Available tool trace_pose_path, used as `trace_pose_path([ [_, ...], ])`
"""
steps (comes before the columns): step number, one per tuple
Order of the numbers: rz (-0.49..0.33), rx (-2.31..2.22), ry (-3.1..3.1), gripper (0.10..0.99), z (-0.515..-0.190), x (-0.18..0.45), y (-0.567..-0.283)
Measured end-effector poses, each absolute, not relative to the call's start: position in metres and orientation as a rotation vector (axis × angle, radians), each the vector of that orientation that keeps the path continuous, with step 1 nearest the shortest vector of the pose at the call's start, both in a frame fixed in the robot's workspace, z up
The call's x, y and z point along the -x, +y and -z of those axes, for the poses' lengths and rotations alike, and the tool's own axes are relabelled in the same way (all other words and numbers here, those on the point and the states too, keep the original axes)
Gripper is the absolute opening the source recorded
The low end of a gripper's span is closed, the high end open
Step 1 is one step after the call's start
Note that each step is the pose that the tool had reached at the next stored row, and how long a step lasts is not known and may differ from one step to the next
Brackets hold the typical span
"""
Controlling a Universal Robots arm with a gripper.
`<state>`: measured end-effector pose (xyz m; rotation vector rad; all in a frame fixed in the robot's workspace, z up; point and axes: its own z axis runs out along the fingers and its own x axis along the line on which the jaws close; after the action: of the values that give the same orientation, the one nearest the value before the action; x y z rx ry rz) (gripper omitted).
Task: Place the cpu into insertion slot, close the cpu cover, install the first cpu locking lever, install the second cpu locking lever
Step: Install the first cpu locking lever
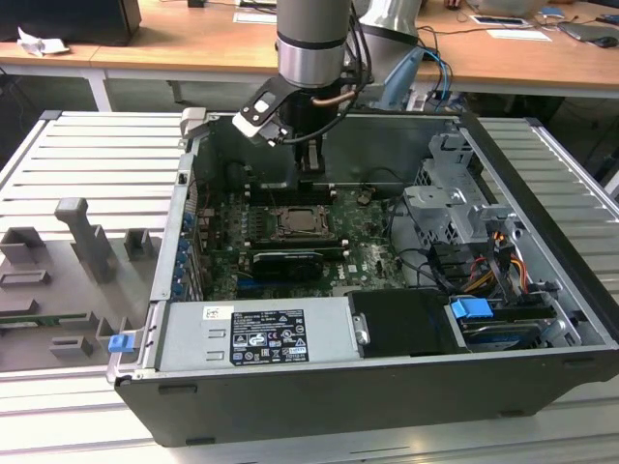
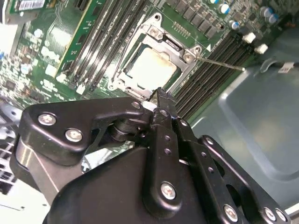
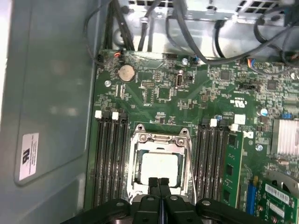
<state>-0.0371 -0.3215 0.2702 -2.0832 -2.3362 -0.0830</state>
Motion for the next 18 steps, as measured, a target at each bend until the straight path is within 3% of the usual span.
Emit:
trace_pose_path([
  [18,0.079,1.739,-2.594,0.106,-0.2701,0.0372,-0.3215],
])
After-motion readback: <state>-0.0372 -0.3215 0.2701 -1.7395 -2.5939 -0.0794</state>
